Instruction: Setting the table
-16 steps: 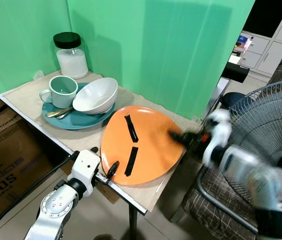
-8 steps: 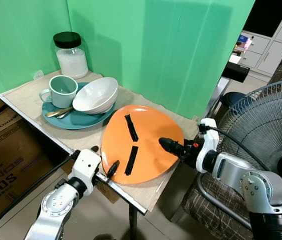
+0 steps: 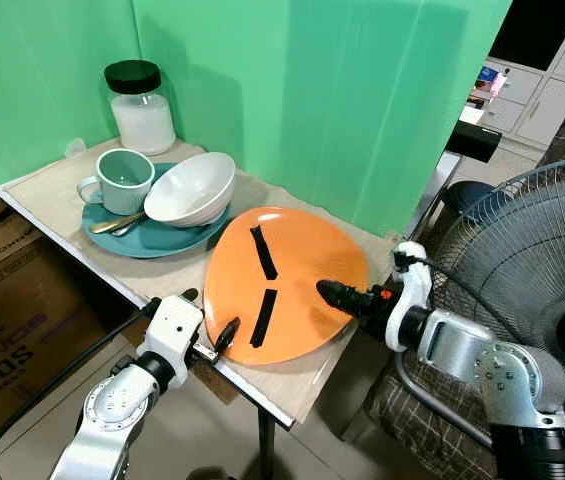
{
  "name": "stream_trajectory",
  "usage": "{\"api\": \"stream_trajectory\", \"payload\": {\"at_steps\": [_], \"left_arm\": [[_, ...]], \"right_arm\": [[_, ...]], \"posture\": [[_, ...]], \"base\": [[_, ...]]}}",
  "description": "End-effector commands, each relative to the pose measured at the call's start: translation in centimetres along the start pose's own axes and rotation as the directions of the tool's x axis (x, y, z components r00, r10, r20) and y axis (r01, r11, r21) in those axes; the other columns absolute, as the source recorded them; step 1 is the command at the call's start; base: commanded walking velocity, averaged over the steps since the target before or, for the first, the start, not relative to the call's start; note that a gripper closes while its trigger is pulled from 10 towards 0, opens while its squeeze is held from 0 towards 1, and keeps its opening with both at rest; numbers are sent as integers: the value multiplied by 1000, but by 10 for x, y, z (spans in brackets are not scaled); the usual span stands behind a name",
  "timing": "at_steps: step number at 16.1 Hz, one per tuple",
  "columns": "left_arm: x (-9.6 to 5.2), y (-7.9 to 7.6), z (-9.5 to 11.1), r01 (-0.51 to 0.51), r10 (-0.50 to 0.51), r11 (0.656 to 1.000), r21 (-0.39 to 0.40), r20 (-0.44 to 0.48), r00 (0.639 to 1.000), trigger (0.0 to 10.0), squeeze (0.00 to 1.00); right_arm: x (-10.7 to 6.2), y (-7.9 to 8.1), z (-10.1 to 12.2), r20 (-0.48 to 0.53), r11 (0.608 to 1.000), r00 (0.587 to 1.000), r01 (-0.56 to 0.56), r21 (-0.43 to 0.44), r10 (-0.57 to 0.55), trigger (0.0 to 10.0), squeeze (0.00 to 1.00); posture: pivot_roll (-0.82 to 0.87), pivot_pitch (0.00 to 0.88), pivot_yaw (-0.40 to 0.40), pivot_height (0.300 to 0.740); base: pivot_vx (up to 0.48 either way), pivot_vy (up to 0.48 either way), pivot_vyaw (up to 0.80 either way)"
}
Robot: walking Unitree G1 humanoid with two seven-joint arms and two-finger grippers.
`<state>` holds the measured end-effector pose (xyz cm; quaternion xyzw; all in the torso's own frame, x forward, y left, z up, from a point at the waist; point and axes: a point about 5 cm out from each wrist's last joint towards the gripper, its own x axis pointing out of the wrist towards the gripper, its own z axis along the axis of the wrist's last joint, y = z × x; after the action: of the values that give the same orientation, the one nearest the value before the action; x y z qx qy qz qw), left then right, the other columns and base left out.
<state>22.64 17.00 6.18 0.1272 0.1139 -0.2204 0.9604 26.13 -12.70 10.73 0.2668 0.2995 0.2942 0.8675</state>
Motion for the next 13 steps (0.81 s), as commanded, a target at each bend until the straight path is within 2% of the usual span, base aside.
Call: {"api": "stream_trajectory", "payload": {"at_steps": [1,13], "left_arm": [[1,-4,-13,-6,5,1000,-10,-70,998,10000,0],[5,6,-9,-61,63,997,51,-42,997,10000,0]], "right_arm": [[-1,1,4,7,1000,1000,4,3,-4,0,0],[-1,-1,8,29,999,999,23,40,-24,0,0]], "posture": [[99,0,-47,740],[95,0,-35,740]], "base": [[0,0,0],[0,0,0]]}}
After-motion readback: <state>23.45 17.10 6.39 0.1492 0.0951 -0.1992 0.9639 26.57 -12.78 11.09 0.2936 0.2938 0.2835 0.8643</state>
